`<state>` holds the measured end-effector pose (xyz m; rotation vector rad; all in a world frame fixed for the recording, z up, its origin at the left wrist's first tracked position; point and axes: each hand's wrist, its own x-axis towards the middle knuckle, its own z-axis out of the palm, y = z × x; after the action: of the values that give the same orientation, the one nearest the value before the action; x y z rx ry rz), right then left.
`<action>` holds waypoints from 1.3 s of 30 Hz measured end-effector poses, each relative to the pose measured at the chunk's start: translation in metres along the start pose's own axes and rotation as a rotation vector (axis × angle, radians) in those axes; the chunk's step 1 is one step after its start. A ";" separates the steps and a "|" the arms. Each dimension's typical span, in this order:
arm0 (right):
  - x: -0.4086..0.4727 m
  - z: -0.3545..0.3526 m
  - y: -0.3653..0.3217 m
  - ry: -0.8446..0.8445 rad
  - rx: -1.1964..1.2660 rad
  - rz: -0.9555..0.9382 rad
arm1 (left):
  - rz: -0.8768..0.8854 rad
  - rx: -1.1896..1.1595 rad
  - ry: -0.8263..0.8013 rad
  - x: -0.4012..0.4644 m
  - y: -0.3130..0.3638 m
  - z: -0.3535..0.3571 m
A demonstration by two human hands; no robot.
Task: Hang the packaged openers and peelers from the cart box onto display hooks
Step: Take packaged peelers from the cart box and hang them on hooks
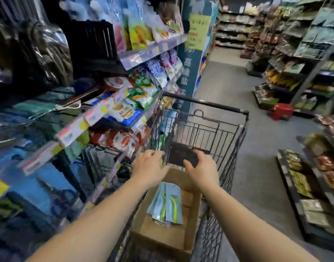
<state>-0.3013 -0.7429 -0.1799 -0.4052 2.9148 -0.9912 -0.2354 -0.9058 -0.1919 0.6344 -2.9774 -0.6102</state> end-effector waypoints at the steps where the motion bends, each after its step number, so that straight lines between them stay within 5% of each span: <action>1: 0.010 0.010 0.012 -0.013 0.001 0.061 | -0.016 -0.010 -0.066 0.015 -0.007 0.017; 11: 0.059 0.147 0.142 -0.233 -0.019 0.416 | -0.322 -0.164 -0.515 0.081 -0.051 0.244; 20: 0.084 0.253 0.211 -0.325 0.104 0.509 | -0.591 -0.219 -0.440 0.087 -0.077 0.396; 25: 0.086 0.262 0.226 -0.350 0.173 0.557 | -0.584 -0.196 -0.419 0.089 -0.081 0.412; 30: 0.085 0.264 0.227 -0.357 0.255 0.653 | -0.696 -0.717 -0.397 0.102 -0.082 0.374; 34: 0.091 0.266 0.231 -0.280 0.434 0.781 | -0.705 -1.189 -0.531 0.099 -0.067 0.350; 37: 0.094 0.261 0.233 -0.186 0.387 0.742 | -0.753 -1.185 -0.515 0.095 -0.075 0.356; 39: 0.096 0.256 0.235 -0.137 0.372 0.717 | -0.819 -0.907 -0.409 0.097 -0.085 0.370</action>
<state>-0.4187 -0.7403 -0.5209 0.5254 2.3518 -1.2413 -0.3341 -0.8789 -0.5699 1.6941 -2.1305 -2.1293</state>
